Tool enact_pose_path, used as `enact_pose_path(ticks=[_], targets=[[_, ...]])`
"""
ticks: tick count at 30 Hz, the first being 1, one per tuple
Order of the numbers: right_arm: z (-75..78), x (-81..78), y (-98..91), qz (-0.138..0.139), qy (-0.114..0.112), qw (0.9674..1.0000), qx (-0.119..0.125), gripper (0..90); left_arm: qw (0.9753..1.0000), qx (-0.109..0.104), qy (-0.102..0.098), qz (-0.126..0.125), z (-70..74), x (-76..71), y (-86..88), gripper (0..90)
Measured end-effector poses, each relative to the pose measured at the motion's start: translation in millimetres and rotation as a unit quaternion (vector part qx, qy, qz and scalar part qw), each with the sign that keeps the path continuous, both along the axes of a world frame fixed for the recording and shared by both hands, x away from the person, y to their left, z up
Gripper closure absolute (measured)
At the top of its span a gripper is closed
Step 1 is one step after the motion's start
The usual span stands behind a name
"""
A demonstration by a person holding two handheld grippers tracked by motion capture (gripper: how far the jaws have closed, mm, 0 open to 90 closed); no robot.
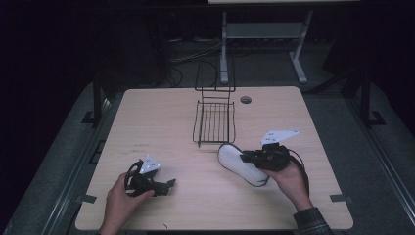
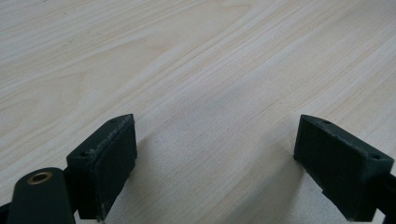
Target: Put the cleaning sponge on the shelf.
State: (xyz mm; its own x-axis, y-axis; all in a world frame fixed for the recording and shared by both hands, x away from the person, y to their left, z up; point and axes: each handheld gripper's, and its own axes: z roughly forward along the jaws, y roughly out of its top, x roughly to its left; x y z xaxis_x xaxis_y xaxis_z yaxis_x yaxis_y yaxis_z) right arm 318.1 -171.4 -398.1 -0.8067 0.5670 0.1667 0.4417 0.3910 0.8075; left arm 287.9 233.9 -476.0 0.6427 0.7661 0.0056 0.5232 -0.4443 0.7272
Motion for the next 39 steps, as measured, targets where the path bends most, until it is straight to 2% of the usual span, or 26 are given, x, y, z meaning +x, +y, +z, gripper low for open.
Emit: enact_pose_path(ticks=[9, 21, 39], targets=[[11.5, 8.3, -0.2, -0.007, -0.017, 0.9998, 0.003, 80.0, 1.0000, 0.001, -0.001, 0.000, 0.0, 0.1, 0.1, 12.4], [20.5, 23.4, 1.9, -0.023, -0.025, 0.9993, 0.016, 80.0, 1.0000, 0.004, 0.001, -0.002, 0.5, 0.1, 0.4, 12.4], [34.0, 58.2, 3.8, -0.045, -0.032, 0.9982, 0.024, 80.0, 1.0000, 0.004, 0.002, -0.002, 0.5, 0.1, 0.5, 12.4]])
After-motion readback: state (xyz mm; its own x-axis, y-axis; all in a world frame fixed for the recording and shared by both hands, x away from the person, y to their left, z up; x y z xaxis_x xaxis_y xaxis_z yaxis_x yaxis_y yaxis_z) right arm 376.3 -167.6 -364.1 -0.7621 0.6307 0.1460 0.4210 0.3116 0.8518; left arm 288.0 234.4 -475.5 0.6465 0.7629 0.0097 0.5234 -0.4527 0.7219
